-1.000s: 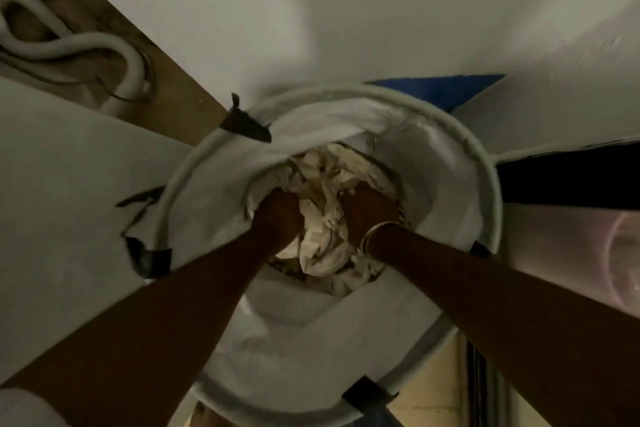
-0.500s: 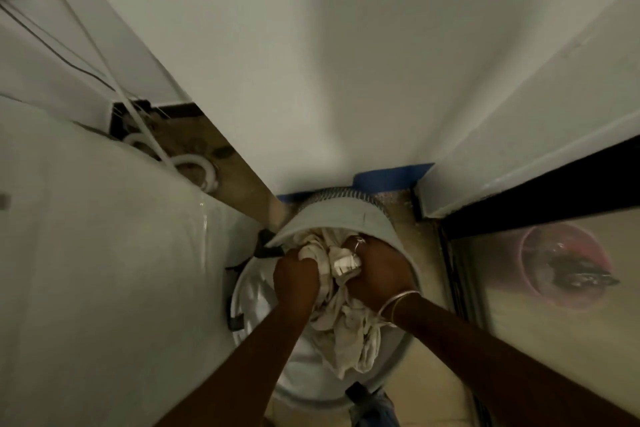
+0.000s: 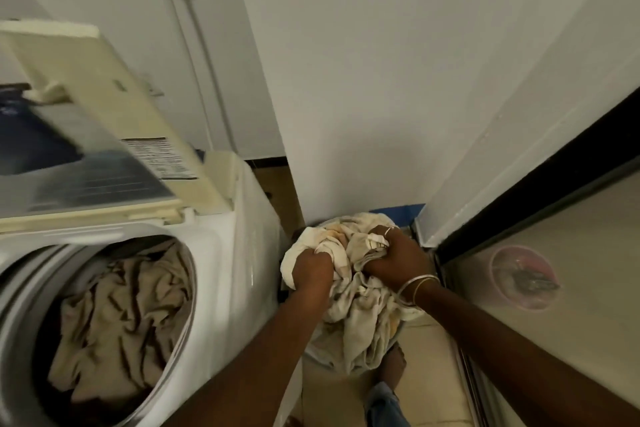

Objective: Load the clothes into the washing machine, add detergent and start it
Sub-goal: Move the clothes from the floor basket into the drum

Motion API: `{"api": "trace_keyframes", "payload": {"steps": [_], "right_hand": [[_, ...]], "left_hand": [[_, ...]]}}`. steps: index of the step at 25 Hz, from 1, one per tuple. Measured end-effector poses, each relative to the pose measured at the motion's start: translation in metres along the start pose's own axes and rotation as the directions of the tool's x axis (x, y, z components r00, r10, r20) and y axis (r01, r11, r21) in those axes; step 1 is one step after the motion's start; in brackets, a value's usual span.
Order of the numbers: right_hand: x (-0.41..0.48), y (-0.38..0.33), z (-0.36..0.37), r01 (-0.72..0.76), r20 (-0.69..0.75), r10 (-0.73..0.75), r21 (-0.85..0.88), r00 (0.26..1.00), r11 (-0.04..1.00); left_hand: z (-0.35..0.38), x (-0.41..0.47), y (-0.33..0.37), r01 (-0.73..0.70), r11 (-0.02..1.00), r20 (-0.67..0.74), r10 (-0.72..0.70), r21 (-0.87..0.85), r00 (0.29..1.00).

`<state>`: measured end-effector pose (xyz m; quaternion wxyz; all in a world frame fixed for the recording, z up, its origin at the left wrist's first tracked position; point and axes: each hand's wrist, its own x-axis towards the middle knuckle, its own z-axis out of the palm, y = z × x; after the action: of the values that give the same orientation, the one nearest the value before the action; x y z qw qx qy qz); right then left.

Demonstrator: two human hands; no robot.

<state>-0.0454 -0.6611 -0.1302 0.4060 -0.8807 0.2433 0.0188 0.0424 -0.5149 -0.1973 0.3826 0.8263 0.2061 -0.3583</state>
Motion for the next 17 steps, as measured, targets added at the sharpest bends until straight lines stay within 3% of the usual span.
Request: {"api": "trace_keyframes", "payload": {"steps": [2,4,6,9,13,17], "right_hand": [[-0.015,-0.028,-0.012,0.015,-0.019,-0.015,-0.009,1.0,1.0],[-0.034,-0.061,-0.023,0.03,-0.03,-0.03,0.005,0.999,1.0],[-0.048,-0.09,-0.034,0.071,-0.051,-0.071,-0.002,0.996,0.997],[-0.072,-0.139,-0.049,0.138,-0.081,-0.136,0.012,0.987,0.99],[-0.1,-0.21,-0.065,0.194,-0.081,-0.192,0.02,0.978,0.981],[-0.119,-0.277,-0.063,0.297,-0.057,-0.296,0.012,0.954,0.955]], "left_hand": [[-0.017,0.003,-0.002,-0.087,0.995,-0.037,0.089,0.059,0.995],[-0.044,-0.032,0.001,-0.193,0.981,-0.126,0.19,-0.012,0.974],[-0.08,-0.094,0.013,-0.304,0.945,-0.1,0.294,-0.121,0.951],[-0.126,-0.144,0.017,-0.256,0.949,-0.042,0.253,-0.185,0.967],[-0.186,-0.187,0.018,-0.325,0.926,-0.133,0.303,-0.193,0.944],[-0.241,-0.213,0.006,-0.333,0.871,-0.2,0.276,-0.362,0.94]]}}
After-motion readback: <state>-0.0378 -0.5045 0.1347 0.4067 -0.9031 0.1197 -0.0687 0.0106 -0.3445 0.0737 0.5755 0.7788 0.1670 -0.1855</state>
